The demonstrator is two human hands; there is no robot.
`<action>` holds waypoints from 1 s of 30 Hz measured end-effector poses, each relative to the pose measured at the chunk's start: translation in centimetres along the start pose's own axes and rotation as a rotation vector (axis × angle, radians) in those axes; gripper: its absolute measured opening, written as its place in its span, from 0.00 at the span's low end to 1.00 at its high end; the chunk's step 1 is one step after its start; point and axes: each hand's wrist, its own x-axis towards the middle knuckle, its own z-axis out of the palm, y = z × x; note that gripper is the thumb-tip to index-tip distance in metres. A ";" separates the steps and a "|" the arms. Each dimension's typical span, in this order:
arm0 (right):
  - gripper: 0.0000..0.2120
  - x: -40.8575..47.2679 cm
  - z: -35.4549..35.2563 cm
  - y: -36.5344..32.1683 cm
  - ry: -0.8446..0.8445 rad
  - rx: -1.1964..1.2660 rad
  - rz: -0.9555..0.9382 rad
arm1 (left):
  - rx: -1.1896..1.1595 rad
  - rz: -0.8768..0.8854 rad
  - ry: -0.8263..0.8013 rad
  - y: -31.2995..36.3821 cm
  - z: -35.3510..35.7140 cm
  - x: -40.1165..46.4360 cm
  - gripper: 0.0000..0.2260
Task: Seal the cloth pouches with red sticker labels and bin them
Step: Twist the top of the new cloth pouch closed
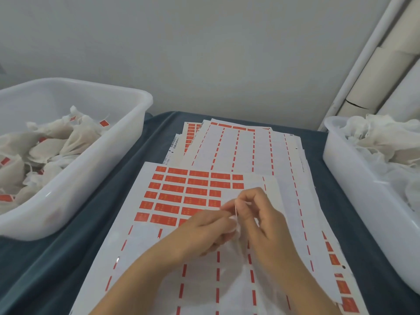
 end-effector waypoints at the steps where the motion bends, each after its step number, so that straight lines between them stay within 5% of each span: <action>1: 0.06 0.1 0.1 0.0 0.010 -0.008 0.017 | 0.025 0.030 0.020 0.0 0.0 0.0 0.14; 6: 0.07 0.5 -0.2 0.3 0.095 0.009 0.082 | 0.232 0.230 0.142 -0.8 0.4 0.4 0.08; 14: 0.16 1.0 -1.1 0.2 -0.004 0.226 0.276 | 0.093 0.319 0.069 -1.0 0.4 0.0 0.03; 20: 0.04 0.8 -1.7 0.4 -0.086 0.092 0.224 | 0.019 0.259 0.047 -0.8 0.3 -0.1 0.04; 30: 0.13 0.7 -2.6 0.3 -0.285 -0.066 0.023 | -0.201 0.104 -0.063 -0.5 -1.0 -0.1 0.11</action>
